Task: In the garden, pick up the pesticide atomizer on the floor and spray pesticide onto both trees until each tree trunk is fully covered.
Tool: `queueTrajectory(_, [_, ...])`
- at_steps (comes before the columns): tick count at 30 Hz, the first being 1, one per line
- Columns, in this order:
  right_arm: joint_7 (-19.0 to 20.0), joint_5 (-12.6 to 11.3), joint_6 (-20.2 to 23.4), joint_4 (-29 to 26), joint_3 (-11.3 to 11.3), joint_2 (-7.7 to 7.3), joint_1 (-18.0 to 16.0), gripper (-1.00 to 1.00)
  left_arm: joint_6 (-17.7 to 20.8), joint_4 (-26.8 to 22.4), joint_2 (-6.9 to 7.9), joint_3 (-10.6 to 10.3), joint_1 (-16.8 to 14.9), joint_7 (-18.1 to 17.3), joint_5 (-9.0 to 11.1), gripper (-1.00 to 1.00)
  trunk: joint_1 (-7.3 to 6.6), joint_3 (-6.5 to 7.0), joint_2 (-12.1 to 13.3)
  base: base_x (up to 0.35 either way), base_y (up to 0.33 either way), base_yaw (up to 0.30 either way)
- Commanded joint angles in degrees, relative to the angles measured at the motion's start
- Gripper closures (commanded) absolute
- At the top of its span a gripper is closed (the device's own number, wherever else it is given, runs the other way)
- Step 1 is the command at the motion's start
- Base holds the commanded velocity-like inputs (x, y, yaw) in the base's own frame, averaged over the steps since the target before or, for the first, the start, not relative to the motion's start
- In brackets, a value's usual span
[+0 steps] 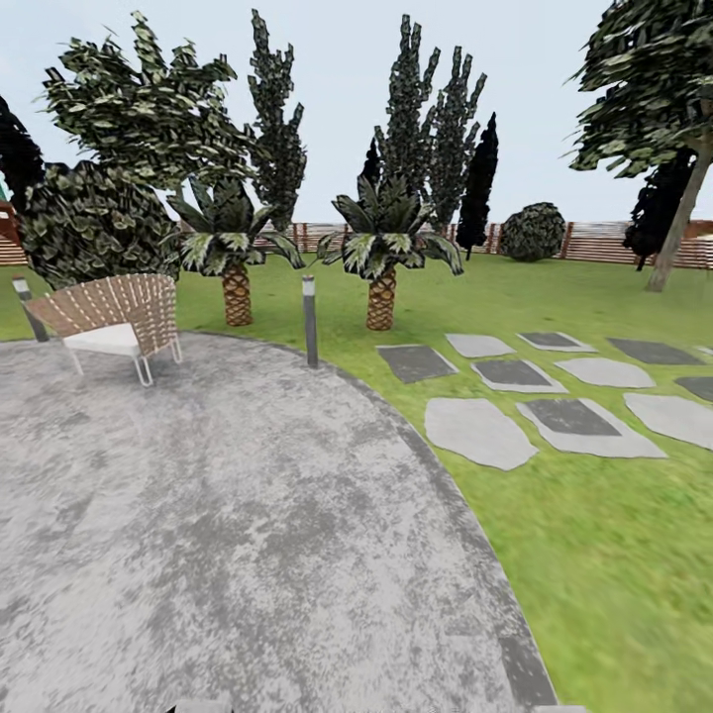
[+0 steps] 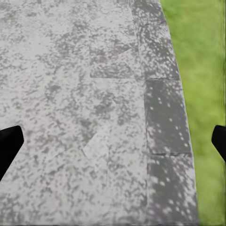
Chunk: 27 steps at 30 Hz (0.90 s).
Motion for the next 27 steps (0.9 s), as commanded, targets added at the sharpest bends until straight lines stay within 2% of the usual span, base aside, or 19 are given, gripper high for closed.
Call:
queueTrajectory(1, [0.0,0.0,0.0,-0.01,0.0,0.0,0.0,-1.0,0.0,0.0,0.0,0.0,0.0,0.0,0.0,-1.0,0.23,-0.19,-0.42,0.0,0.0,-0.3])
queueTrajectory(5, [0.0,0.0,0.0,-0.01,0.0,0.0,0.0,-1.0,0.0,0.0,0.0,-0.04,0.0,0.0,0.0,-1.0,1.11,-0.9,-2.02,0.0,0.0,-0.3])
queueTrajectory(14, [0.0,0.0,0.0,-0.04,0.0,0.0,0.0,-1.0,-0.11,0.0,0.0,-0.07,0.0,-0.01,-0.08,-1.0,1.11,-0.9,-2.02,0.016,0.0,-0.3])
queueTrajectory(21, [0.0,0.0,0.0,-0.06,0.0,0.0,0.0,-1.0,-0.01,0.0,0.07,-0.01,0.0,0.0,-0.04,-1.0,1.11,-0.9,-2.02,0.282,-0.009,-0.3])
queueTrajectory(27, [0.0,0.0,0.0,-0.06,0.0,0.0,0.0,-1.0,0.0,0.0,0.09,-0.08,0.0,0.0,-0.09,-1.0,1.11,-0.9,-2.02,0.294,-0.125,-0.3])
